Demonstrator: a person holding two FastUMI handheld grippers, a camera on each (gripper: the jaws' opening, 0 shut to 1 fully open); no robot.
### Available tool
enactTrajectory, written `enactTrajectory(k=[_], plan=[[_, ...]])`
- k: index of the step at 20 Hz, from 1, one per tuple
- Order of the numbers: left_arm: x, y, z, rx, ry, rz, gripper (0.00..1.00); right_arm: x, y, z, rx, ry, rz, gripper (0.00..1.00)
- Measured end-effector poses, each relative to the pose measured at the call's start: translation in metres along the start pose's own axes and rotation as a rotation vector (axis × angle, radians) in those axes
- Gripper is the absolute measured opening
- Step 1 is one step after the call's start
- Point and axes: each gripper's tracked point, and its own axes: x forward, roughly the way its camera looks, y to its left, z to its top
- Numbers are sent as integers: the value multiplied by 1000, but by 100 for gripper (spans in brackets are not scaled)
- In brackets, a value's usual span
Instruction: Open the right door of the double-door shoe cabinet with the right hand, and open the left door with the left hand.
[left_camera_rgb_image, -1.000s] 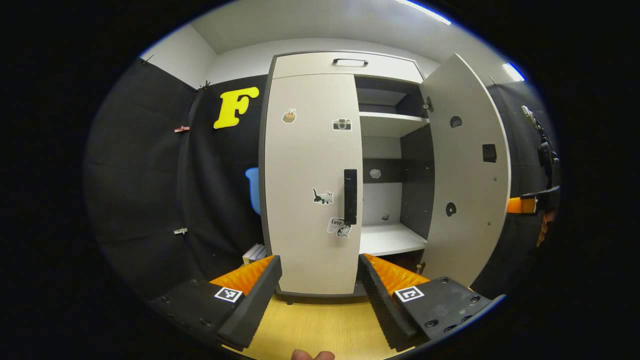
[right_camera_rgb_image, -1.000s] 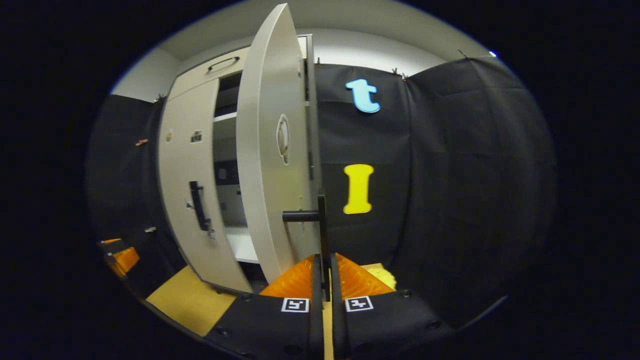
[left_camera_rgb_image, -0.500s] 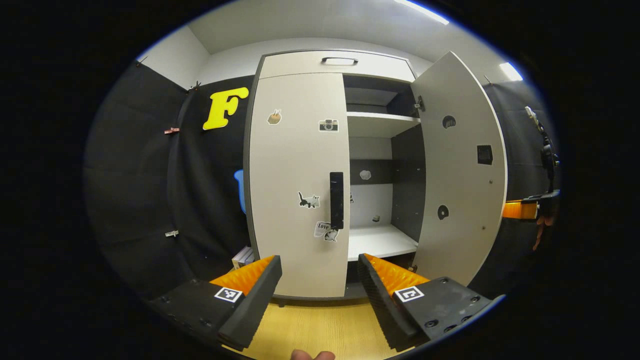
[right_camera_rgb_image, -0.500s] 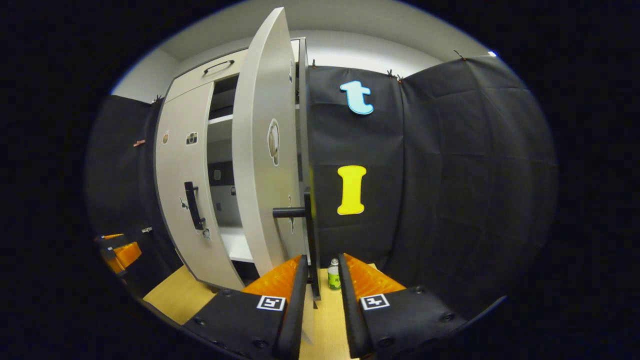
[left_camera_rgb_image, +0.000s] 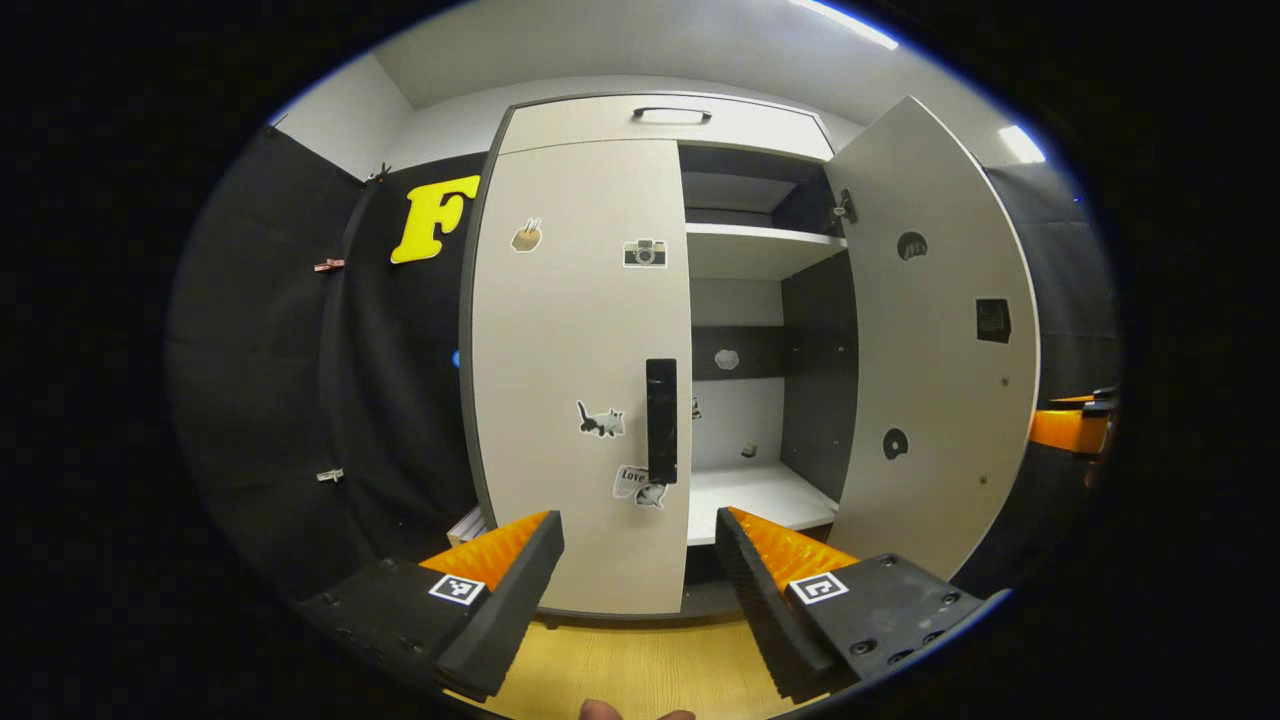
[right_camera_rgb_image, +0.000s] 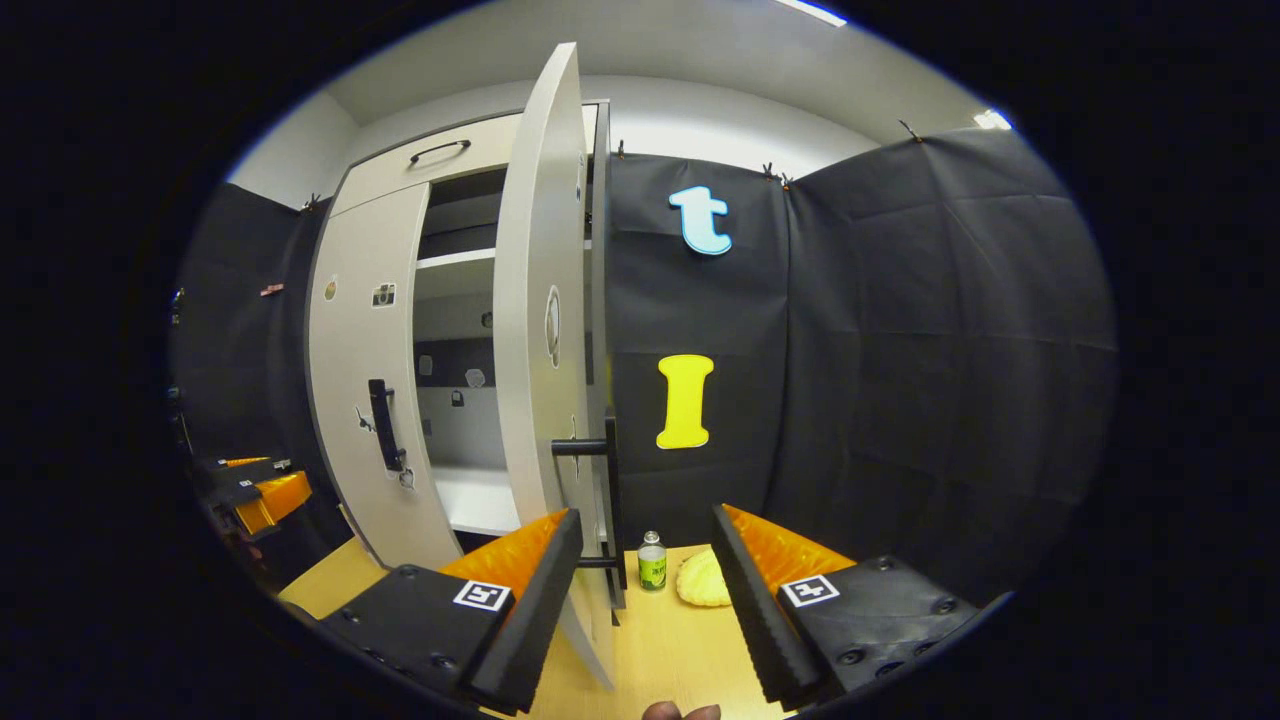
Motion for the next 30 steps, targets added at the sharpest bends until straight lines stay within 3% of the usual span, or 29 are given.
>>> enactTrajectory(k=[4, 8, 20, 22, 23, 27, 30], plan=[[40, -7, 9, 9, -16, -5, 92, -9, -2, 16, 16, -64, -12, 91], [85, -14, 6, 18, -4, 19, 91, -10, -11, 7, 21, -29, -39, 99], [187, 3, 15, 38, -4, 100, 93, -14, -32, 8, 7, -38, -78, 99], [194, -7, 16, 34, -15, 55, 85, -17, -35, 8, 6, -35, -83, 99], [193, -9, 14, 36, -11, 53, 66, -15, -35, 8, 9, -33, -86, 100], [191, -11, 16, 66, -12, 48, 37, -18, -35, 7, 18, -23, -86, 100], [191, -10, 13, 4, 9, 34, 29, -21, -34, 5, 7, -26, -82, 100]])
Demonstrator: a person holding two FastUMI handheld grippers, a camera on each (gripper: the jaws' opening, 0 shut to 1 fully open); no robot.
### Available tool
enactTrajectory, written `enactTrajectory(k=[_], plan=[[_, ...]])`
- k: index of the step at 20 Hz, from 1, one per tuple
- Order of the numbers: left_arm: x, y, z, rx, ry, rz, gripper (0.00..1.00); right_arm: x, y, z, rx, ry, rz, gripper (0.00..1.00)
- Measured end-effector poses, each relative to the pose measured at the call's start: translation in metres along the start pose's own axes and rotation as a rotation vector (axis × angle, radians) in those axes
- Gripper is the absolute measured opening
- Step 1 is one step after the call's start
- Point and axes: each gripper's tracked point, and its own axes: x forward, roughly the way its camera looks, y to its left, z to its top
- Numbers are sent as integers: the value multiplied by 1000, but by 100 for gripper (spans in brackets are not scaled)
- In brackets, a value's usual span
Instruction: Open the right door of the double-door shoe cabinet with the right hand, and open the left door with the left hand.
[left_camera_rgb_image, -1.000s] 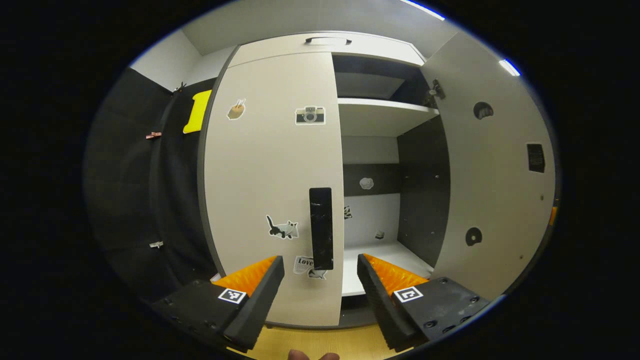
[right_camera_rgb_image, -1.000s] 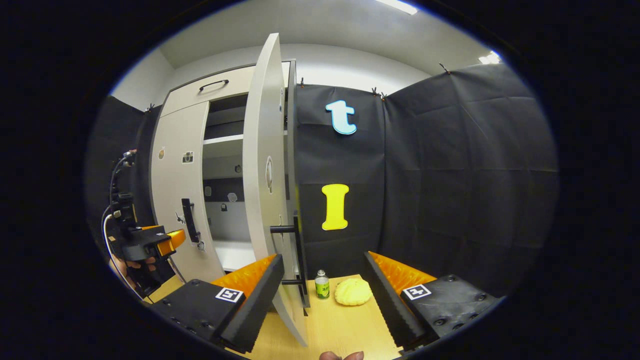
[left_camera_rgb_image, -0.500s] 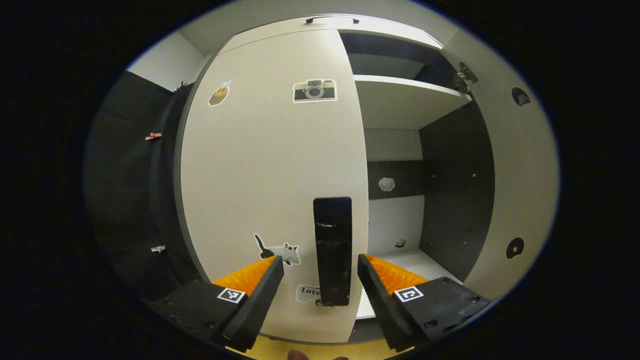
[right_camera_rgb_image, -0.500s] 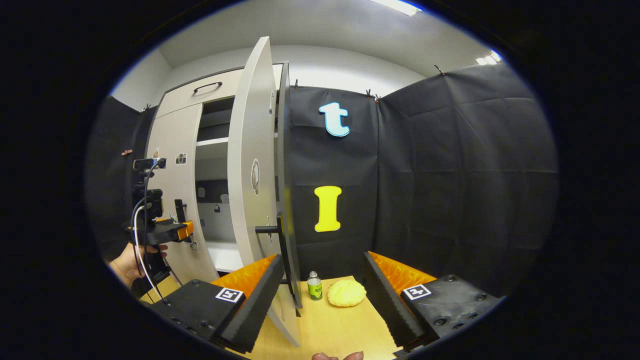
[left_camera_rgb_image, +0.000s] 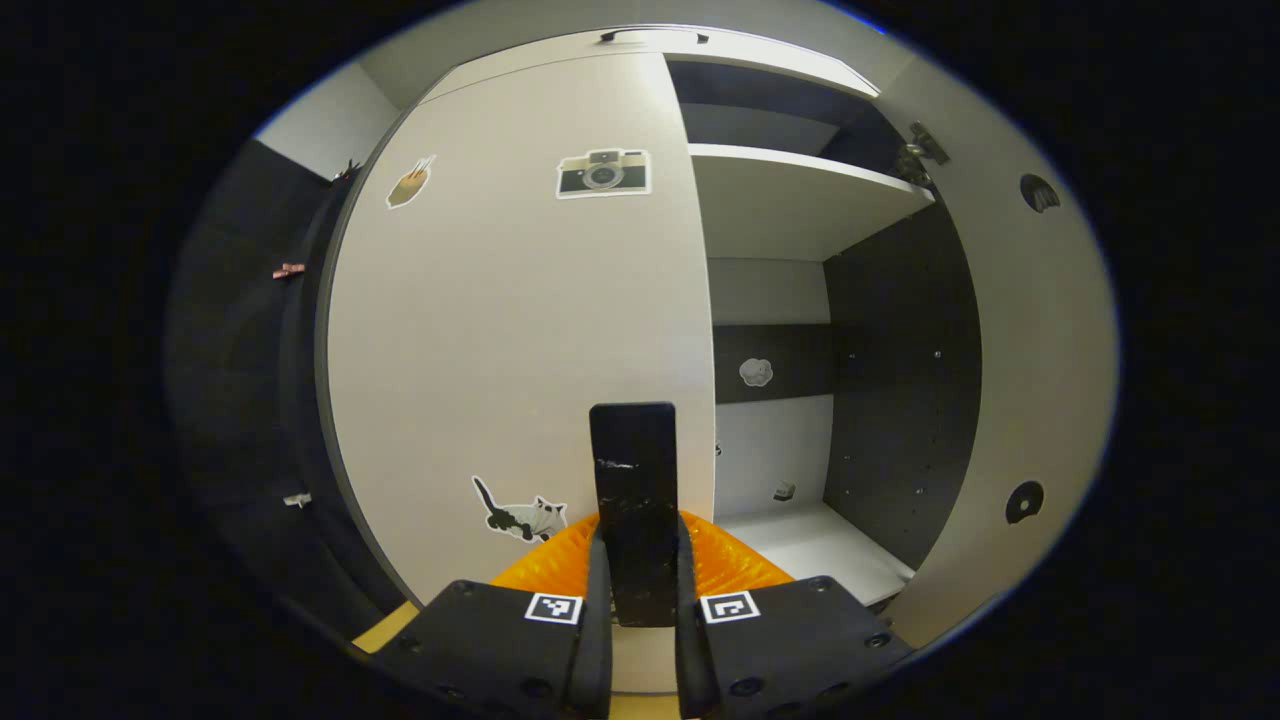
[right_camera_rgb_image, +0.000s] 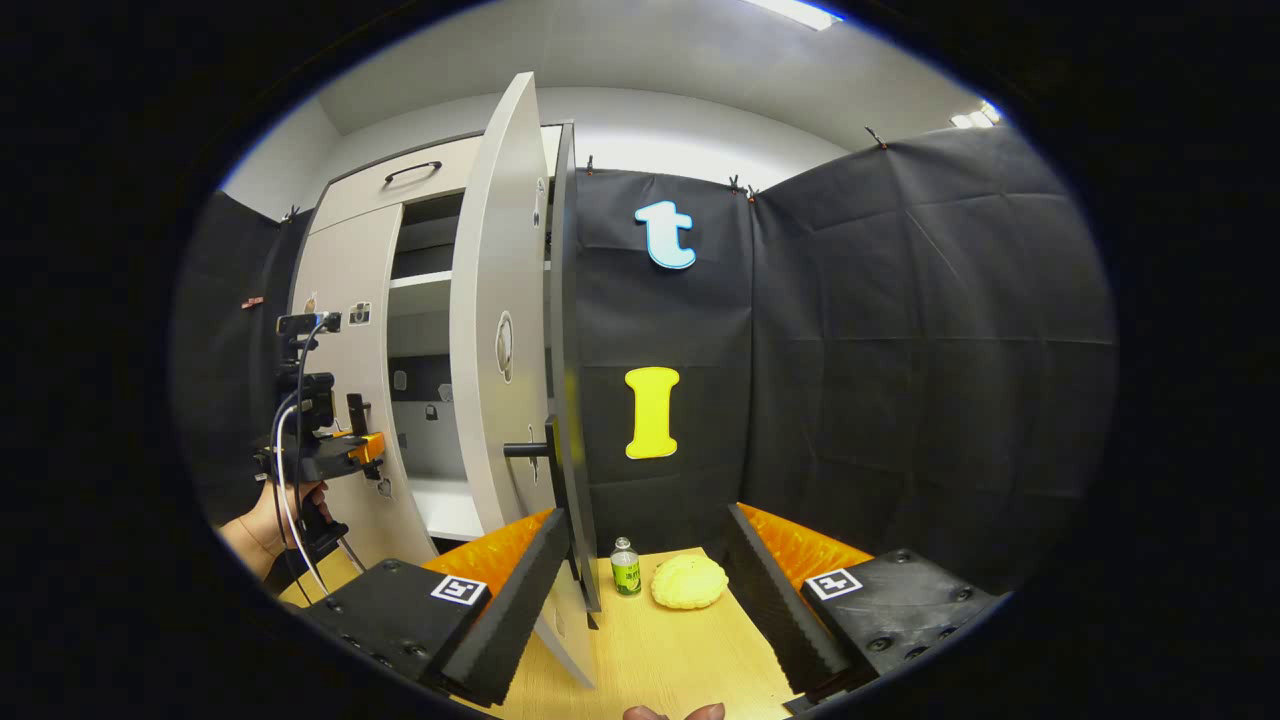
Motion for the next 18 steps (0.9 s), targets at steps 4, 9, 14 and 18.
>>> enactTrajectory(k=[4, 9, 14, 18], plan=[[-15, 1, -2, -4, 13, -24, 23, 0, 5, 4, -2, -11, 4, 100], [-75, 24, -8, -22, 12, -63, 20, -2, 5, 6, 9, -22, 3, 100], [-109, 49, -14, -30, 29, -111, 19, -7, 4, 13, -7, -57, -15, 99], [-129, 61, -14, -40, 36, -141, 19, -11, 14, 16, -28, -68, -12, 100]])
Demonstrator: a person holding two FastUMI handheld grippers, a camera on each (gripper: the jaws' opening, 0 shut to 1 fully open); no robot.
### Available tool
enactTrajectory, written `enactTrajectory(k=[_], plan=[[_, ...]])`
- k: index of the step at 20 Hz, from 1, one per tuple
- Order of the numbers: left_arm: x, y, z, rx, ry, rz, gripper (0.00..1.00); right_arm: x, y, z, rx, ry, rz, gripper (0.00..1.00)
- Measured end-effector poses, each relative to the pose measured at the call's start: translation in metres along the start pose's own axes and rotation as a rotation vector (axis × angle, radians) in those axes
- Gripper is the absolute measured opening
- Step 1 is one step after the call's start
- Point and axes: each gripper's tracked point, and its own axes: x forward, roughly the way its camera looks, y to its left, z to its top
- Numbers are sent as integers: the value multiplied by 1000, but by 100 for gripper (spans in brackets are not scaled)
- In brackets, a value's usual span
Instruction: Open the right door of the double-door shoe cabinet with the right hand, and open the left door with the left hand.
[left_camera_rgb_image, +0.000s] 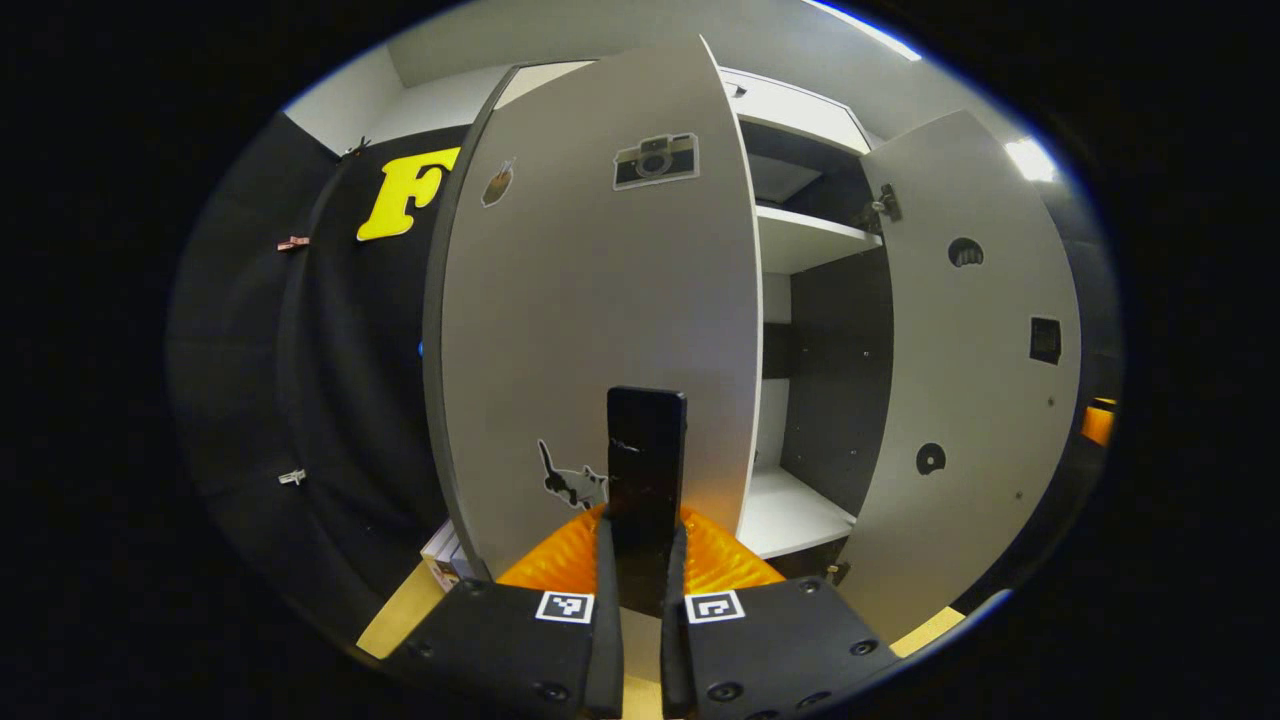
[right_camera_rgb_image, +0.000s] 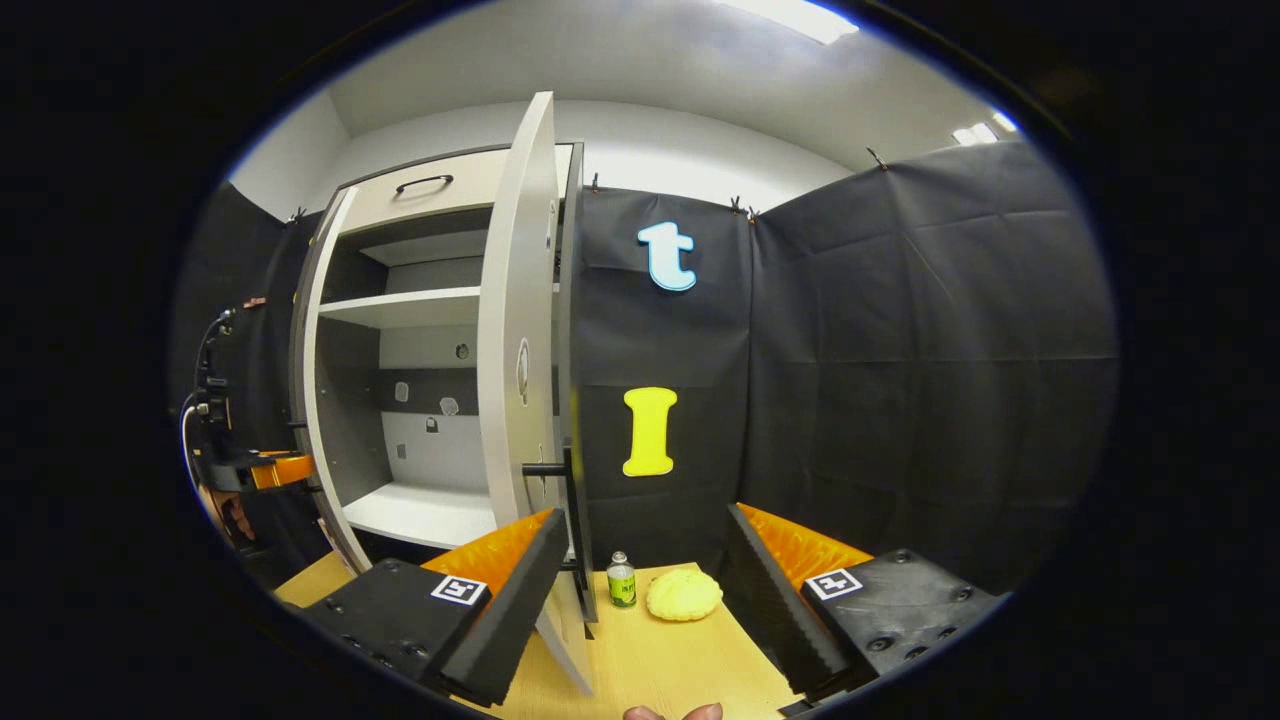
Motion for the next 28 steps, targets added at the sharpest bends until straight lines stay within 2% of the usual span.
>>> enactTrajectory(k=[4, 11, 14, 18, 20, 21, 22, 23, 24, 25, 26, 27, 28], plan=[[-21, 20, -1, -8, 3, -14, 18, -5, 12, 7, -20, -26, 2, 100], [-56, 57, -3, 4, -5, 15, 17, -9, 38, 15, -39, -53, 22, 99], [-72, 87, -4, 15, -6, 57, 15, -13, 51, 18, -43, -64, 34, 98], [-90, 143, -3, 23, -25, 153, 9, -16, 79, 23, -33, -76, 71, 98], [-101, 180, -2, 8, -41, 204, 10, -21, 94, 21, -42, -78, 91, 98], [-103, 190, -2, -16, -45, 183, 5, -23, 99, 20, -50, -78, 100, 98], [-104, 182, -2, -72, -57, 101, 5, -24, 106, 20, -54, -80, 108, 98], [-103, 171, 1, -118, -62, 19, 7, -25, 115, 20, -58, -81, 119, 98], [-105, 173, -1, -115, -53, -9, 10, -27, 121, 19, -60, -79, 126, 98], [-105, 175, -1, -91, -43, -9, 8, -29, 128, 18, -62, -77, 135, 96], [-105, 177, 0, -61, -35, -1, 10, -29, 131, 17, -64, -76, 140, 98], [-105, 176, 0, -33, -30, 4, 7, -29, 134, 18, -64, -79, 142, 98], [-104, 177, 0, -7, -31, 16, 10, -30, 137, 19, -64, -82, 144, 98]])
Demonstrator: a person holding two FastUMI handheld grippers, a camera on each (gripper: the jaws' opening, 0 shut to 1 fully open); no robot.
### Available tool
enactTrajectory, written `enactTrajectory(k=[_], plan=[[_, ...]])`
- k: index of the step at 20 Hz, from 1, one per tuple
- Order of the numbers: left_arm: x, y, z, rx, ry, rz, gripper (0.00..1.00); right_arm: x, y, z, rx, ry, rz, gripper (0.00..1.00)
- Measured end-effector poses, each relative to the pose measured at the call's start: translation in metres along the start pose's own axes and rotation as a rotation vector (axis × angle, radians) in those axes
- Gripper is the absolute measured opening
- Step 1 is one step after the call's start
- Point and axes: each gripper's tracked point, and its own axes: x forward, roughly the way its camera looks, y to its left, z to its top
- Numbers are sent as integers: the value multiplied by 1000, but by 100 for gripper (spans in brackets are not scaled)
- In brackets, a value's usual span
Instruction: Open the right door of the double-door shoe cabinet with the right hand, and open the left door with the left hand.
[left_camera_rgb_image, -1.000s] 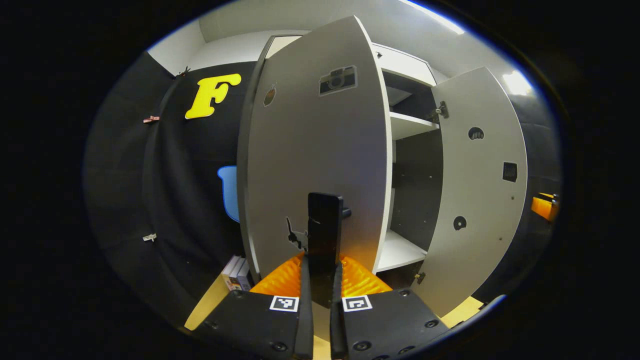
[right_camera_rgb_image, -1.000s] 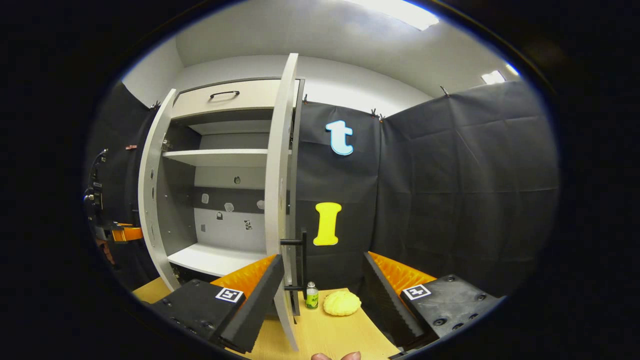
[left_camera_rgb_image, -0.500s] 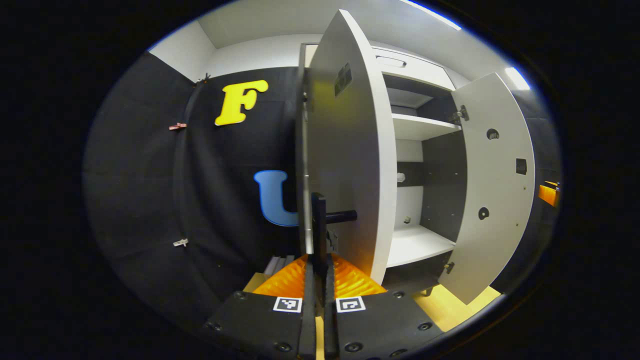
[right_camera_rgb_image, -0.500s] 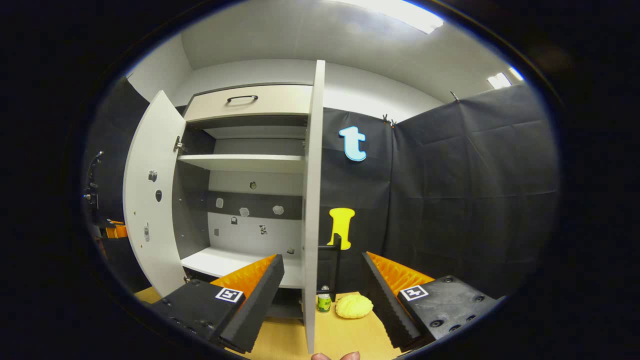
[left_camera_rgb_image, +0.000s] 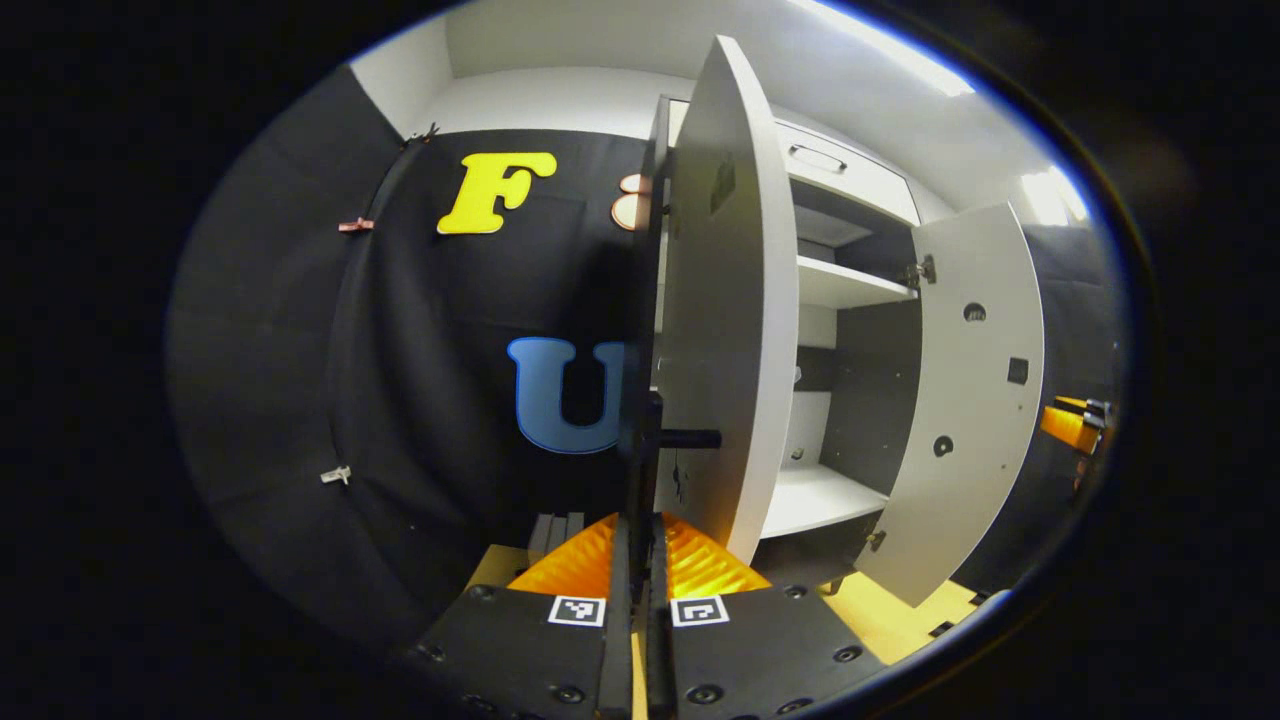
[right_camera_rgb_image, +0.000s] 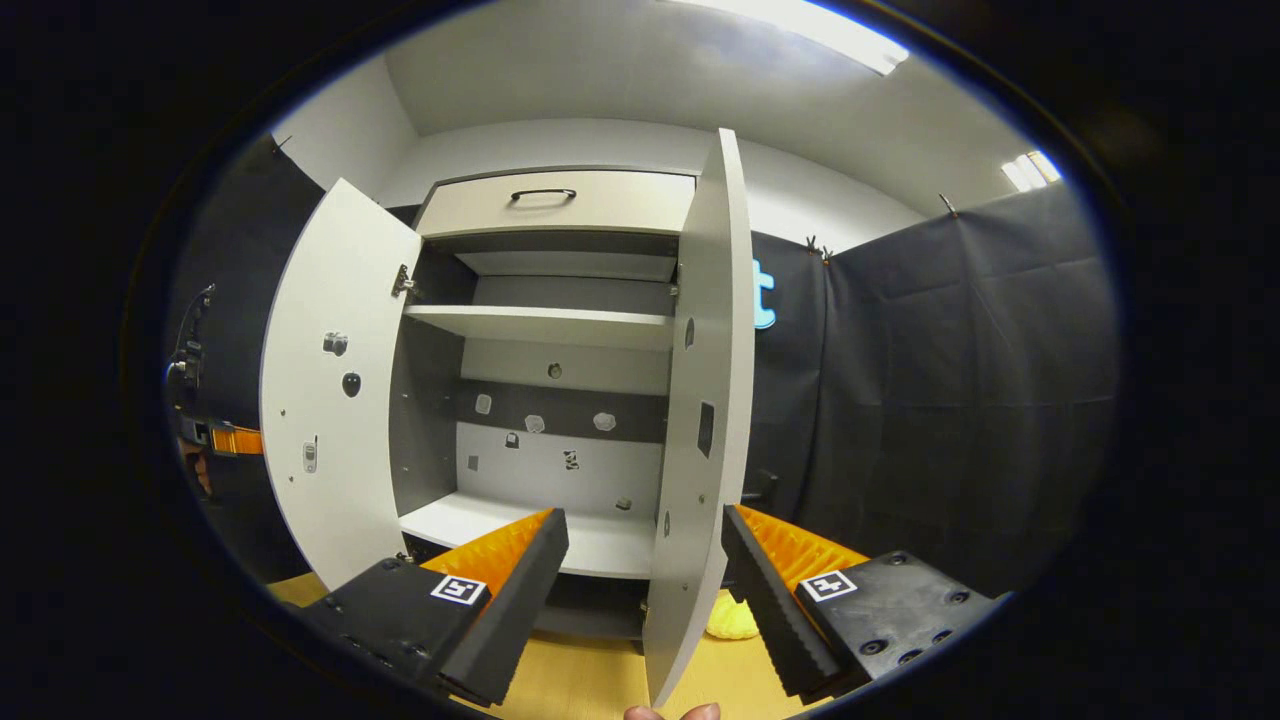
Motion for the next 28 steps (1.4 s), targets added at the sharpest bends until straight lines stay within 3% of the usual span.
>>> enactTrajectory(k=[2, 8, 17, 28], plan=[[2, 8, 3, 32, -4, 36, 11, -1, 4, -1, 0, 4, 1, 98], [-6, 20, 12, 28, -17, 122, 35, -6, -1, -5, 16, 17, -12, 96], [-23, 17, 14, 46, -19, 170, 66, -7, -10, -8, 50, 36, -10, 98], [-76, -27, 34, 12, -101, 124, 80, -5, -8, -18, 98, 72, 19, 98]])
